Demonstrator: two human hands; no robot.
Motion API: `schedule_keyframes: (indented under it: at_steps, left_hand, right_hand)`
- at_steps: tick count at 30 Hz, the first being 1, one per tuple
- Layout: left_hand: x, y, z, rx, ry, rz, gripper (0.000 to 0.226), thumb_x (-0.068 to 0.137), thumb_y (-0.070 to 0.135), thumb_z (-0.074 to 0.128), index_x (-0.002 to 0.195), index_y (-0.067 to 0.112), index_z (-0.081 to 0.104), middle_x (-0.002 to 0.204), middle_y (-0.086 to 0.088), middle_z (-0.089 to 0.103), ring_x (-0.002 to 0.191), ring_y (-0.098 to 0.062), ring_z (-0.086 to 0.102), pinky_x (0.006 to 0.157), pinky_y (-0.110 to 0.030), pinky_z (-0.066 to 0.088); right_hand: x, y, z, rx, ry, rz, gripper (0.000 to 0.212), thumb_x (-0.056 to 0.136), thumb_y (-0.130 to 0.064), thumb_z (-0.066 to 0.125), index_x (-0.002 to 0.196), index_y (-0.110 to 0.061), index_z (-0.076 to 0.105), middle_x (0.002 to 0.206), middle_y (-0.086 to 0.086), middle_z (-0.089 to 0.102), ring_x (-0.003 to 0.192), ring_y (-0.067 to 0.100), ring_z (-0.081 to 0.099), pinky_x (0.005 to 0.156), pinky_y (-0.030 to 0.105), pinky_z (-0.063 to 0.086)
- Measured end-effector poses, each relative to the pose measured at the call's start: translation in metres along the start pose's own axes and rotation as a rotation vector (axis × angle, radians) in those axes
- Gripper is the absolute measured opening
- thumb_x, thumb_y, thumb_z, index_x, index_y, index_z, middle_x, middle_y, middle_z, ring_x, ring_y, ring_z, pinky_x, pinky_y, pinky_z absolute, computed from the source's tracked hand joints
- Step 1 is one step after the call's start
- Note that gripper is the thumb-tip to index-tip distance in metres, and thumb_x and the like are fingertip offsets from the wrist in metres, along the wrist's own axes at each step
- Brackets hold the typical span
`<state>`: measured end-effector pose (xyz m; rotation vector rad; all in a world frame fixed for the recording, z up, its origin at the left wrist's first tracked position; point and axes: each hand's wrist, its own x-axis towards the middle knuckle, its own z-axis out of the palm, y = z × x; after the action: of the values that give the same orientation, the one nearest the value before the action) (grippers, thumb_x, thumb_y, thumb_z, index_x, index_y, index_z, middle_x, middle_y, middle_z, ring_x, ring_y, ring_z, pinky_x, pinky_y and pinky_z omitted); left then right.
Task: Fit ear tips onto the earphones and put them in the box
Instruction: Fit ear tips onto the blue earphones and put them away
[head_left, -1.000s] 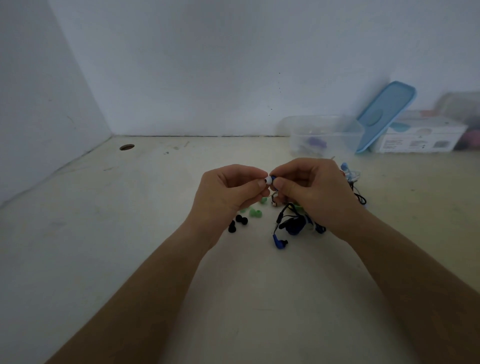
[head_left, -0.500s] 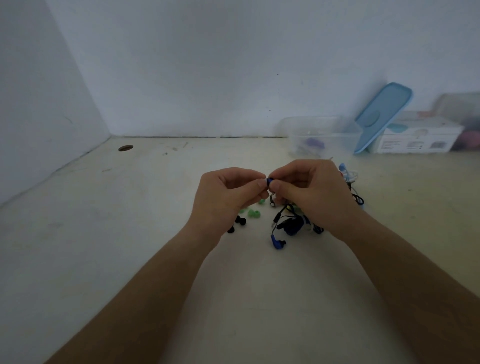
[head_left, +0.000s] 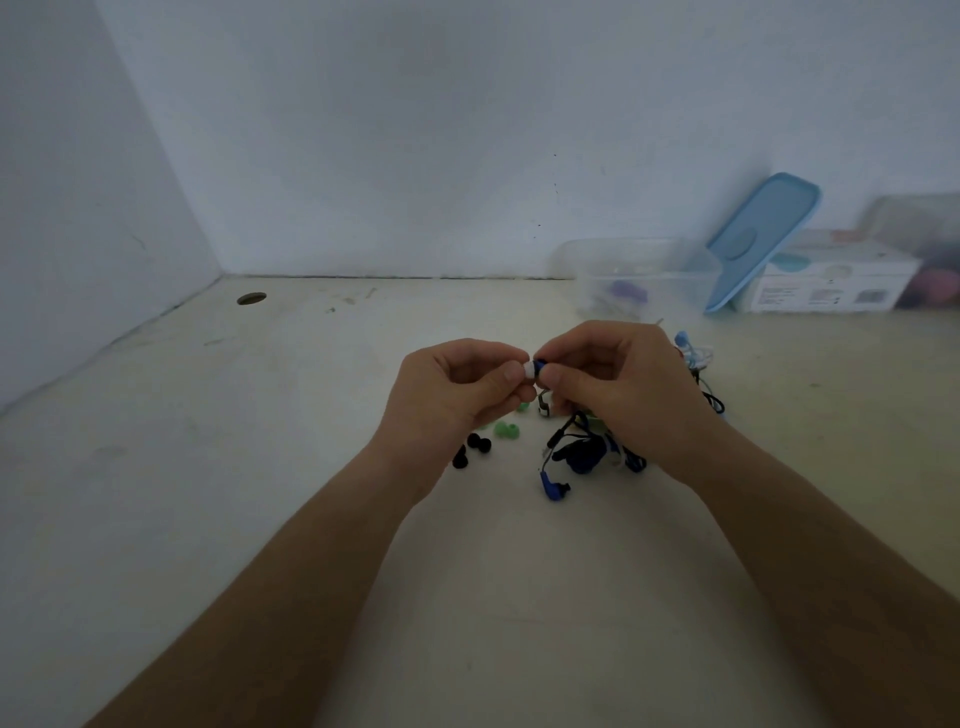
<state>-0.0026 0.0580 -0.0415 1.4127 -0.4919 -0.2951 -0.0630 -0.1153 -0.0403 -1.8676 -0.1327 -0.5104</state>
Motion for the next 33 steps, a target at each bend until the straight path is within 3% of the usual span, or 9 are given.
schedule_keyframes:
  at_steps: [4,7,11,18,21,25,27,30,33]
  left_hand:
    - [-0.001,0.001,0.001,-0.026,-0.040,-0.044,0.025,0.075,0.018,0.073,0.097,0.007,0.071,0.085,-0.011,0.074,0.076,-0.017,0.071,0.070,-0.022,0.056]
    - [-0.001,0.000,0.001,-0.003,-0.037,-0.022,0.015,0.086,0.008,0.069,0.101,0.010,0.070,0.092,-0.013,0.074,0.081,-0.019,0.072,0.073,-0.024,0.057]
    - [-0.001,0.001,0.001,0.054,-0.085,0.015,0.019,0.091,0.005,0.064,0.108,0.012,0.071,0.097,-0.008,0.075,0.089,-0.020,0.073,0.077,-0.025,0.057]
    - [-0.001,0.003,0.001,0.136,-0.108,0.035,0.023,0.091,0.005,0.066,0.109,0.017,0.071,0.098,0.004,0.075,0.084,-0.010,0.071,0.075,-0.023,0.056]
    - [-0.002,0.003,0.001,0.204,-0.124,0.053,0.022,0.091,0.009,0.066,0.109,0.020,0.072,0.097,0.006,0.076,0.084,-0.009,0.070,0.075,-0.021,0.055]
    - [0.000,0.002,0.001,0.222,-0.120,0.051,0.015,0.089,0.011,0.069,0.099,0.021,0.074,0.089,0.006,0.075,0.078,-0.007,0.067,0.072,-0.020,0.054]
    - [0.000,0.001,0.001,0.226,-0.110,0.051,0.013,0.089,0.013,0.070,0.098,0.021,0.074,0.089,0.006,0.075,0.078,-0.006,0.067,0.071,-0.020,0.054]
    - [0.000,0.001,0.002,0.238,-0.098,0.046,0.012,0.089,0.016,0.070,0.101,0.018,0.073,0.079,0.010,0.072,0.070,-0.003,0.062,0.066,-0.021,0.051]
    - [0.000,0.001,0.001,0.243,-0.077,0.058,0.014,0.091,0.020,0.069,0.103,0.016,0.073,0.078,0.012,0.071,0.065,-0.001,0.058,0.061,-0.021,0.046]
  right_hand:
    - [-0.001,-0.002,-0.001,-0.025,-0.032,-0.013,0.011,0.088,-0.001,0.069,0.097,-0.006,0.074,0.076,0.004,0.075,0.065,0.025,0.071,0.066,0.026,0.060]
    - [-0.002,-0.003,-0.001,-0.030,-0.031,0.000,0.011,0.089,-0.003,0.070,0.097,-0.007,0.075,0.077,0.002,0.075,0.066,0.022,0.072,0.065,0.024,0.059]
    - [-0.002,-0.005,-0.001,0.020,-0.009,0.046,0.007,0.087,-0.007,0.073,0.094,-0.009,0.072,0.076,0.004,0.075,0.065,0.023,0.072,0.063,0.025,0.057]
    - [-0.003,-0.006,-0.003,-0.022,-0.020,0.038,0.006,0.087,-0.014,0.074,0.089,-0.008,0.071,0.073,0.003,0.075,0.066,0.022,0.073,0.066,0.029,0.060]
    - [-0.001,-0.006,-0.005,-0.197,0.047,-0.015,0.005,0.091,-0.020,0.068,0.089,-0.017,0.072,0.075,-0.006,0.073,0.070,0.008,0.069,0.067,0.018,0.055]
    - [-0.001,-0.015,-0.010,-0.322,0.118,-0.046,0.018,0.089,-0.008,0.062,0.085,-0.022,0.072,0.071,-0.016,0.067,0.064,0.000,0.060,0.059,0.008,0.045]
    - [-0.003,-0.028,-0.016,-0.389,0.039,-0.037,0.024,0.085,-0.002,0.059,0.079,-0.023,0.071,0.062,-0.020,0.064,0.053,-0.002,0.055,0.052,0.008,0.042]
    - [-0.007,-0.053,-0.029,-0.491,-0.284,0.058,0.031,0.083,0.001,0.057,0.072,-0.024,0.073,0.052,-0.020,0.061,0.044,0.000,0.049,0.048,0.008,0.037]
    - [-0.013,-0.065,-0.027,-0.649,-0.491,0.053,0.032,0.088,-0.006,0.060,0.086,-0.034,0.076,0.053,-0.028,0.059,0.046,0.001,0.048,0.051,0.008,0.036]
